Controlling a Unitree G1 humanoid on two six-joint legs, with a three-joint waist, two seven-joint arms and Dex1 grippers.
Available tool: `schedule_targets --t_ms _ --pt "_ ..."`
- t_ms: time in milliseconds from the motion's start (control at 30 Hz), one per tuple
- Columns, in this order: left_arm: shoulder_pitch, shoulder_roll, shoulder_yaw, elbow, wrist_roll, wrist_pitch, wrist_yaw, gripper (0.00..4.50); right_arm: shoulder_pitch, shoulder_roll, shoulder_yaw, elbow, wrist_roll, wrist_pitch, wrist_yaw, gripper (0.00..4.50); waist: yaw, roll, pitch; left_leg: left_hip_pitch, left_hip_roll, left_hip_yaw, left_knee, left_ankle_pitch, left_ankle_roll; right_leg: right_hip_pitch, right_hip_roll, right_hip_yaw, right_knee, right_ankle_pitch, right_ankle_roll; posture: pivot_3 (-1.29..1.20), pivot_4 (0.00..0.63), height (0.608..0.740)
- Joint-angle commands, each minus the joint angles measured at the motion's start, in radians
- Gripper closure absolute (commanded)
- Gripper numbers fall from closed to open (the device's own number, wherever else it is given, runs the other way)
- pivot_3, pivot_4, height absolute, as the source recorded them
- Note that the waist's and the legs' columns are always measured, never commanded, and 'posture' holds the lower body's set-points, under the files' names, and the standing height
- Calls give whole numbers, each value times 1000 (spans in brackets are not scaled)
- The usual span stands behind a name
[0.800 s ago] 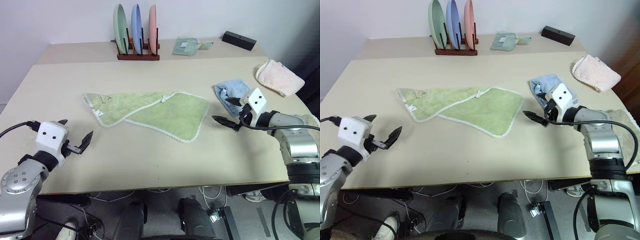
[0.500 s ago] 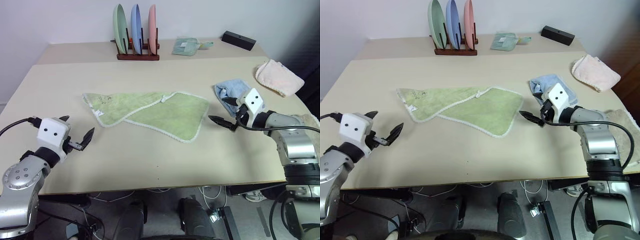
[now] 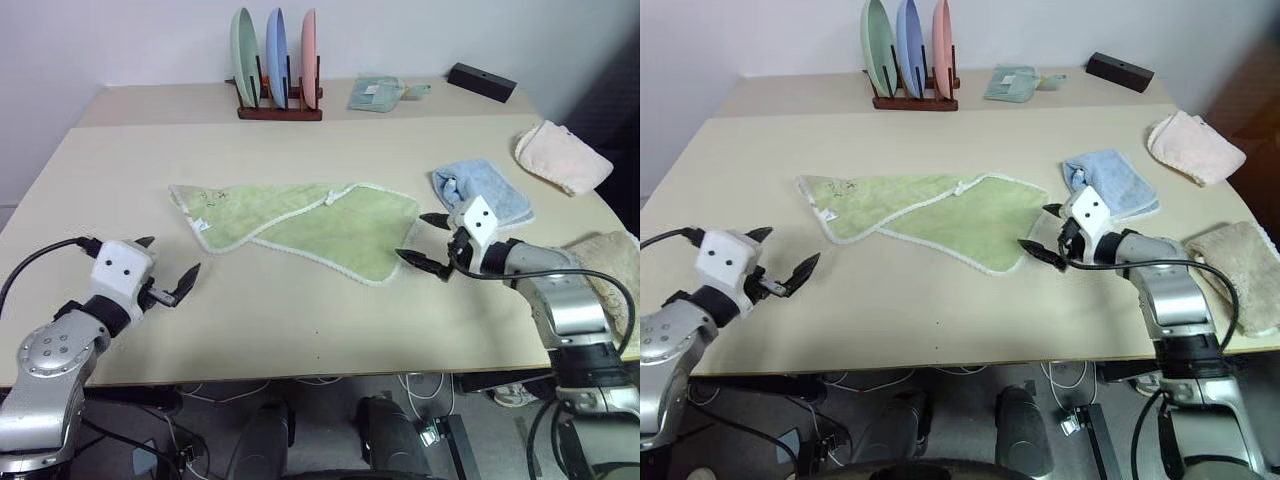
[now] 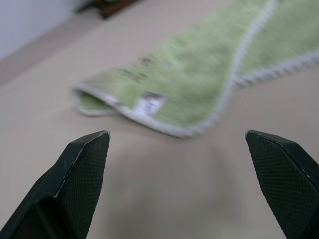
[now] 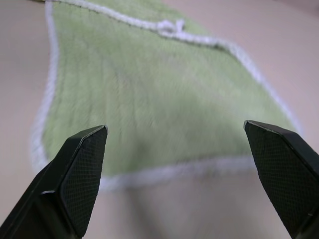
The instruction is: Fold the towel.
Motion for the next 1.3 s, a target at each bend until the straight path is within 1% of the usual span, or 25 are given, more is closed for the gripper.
schedule_targets --t_ms 33,200,333,500,633,733,967,1133,1233,1300 --pt "-63 59 -74 35 37 -39 -66 43 15 -18 -39 -128 51 46 -10 0 0 0 0 0 0 0 0 0 0 0 0 0 0 -1 -1 0 150 740" --pt "-249 105 -250 221 192 -110 -68 43 38 -1 -30 -171 33 47 -62 0 -1 0 0 1 0 0 0 0 0 0 0 0 1 0 0 0 150 740" --pt "-371 100 -346 391 279 -137 -62 43 46 11 -32 -190 33 45 -95 0 -2 0 0 0 0 0 0 0 0 0 0 0 0 1 2 0 150 740" --pt "-445 89 -380 508 311 -150 -57 43 66 9 -46 -208 33 41 -119 0 -4 0 0 1 0 0 0 0 0 0 0 0 1 1 2 0 150 740" --pt "-499 54 -376 576 320 -146 -23 43 83 7 -48 -218 33 35 -128 0 -2 0 0 1 0 0 0 0 0 1 0 -1 1 1 2 0 150 740" --pt "-513 37 -380 596 327 -155 -16 835 89 8 -48 -225 34 34 -134 0 -4 0 0 2 0 0 1 0 0 1 0 0 1 1 2 0 150 740" --pt "-501 40 -369 584 337 -174 -20 4410 73 5 -38 -219 26 25 -139 0 -5 0 0 2 0 0 0 0 0 1 0 0 2 1 2 0 150 740" --pt "-431 75 -322 501 312 -223 -37 4466 -5 -1 31 -161 -53 -14 -143 0 -10 0 0 2 0 0 0 0 0 0 0 0 2 1 2 0 150 740" --pt "-333 101 -251 399 268 -256 -60 4466 -123 22 91 -42 -140 -84 -174 0 -21 0 0 2 0 0 0 0 0 0 0 0 2 1 2 0 150 740" --pt "-265 117 -198 333 234 -255 -81 4466 -229 41 127 95 -213 -138 -223 0 -29 0 0 1 0 0 0 0 0 0 0 0 1 1 2 0 150 740"
